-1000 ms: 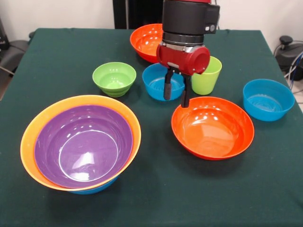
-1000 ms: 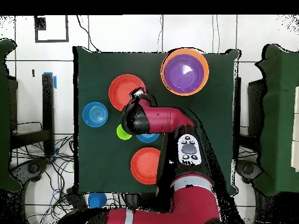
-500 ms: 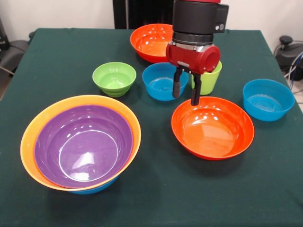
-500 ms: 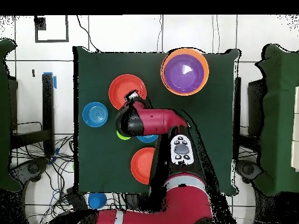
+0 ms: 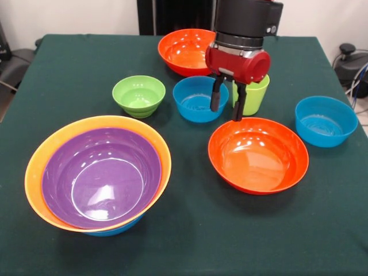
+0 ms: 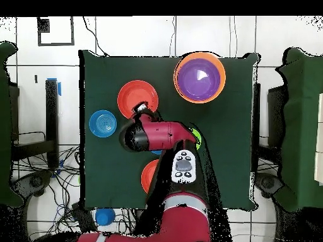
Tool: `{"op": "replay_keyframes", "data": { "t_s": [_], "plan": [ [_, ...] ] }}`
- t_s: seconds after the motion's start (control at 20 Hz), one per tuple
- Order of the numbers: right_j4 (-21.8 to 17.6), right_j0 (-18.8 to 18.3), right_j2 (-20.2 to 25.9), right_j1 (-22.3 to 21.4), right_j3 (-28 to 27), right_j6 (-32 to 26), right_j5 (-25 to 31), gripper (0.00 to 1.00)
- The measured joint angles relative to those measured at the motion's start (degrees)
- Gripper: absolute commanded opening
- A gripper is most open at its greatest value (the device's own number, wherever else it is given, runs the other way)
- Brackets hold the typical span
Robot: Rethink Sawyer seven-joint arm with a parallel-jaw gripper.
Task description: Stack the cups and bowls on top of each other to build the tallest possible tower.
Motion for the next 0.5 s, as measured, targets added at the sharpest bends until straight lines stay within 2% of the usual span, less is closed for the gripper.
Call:
{"op": "replay_keyframes", "data": {
  "t_s": [0.2, 0.5],
  "plan": [
    [2.3, 2.0, -2.6, 0.0, 1.0, 0.0, 0.0, 1.0],
    [4.2, 2.4, -4.0, 0.0, 1.7, 0.0, 0.0, 1.0]
  ]
}}
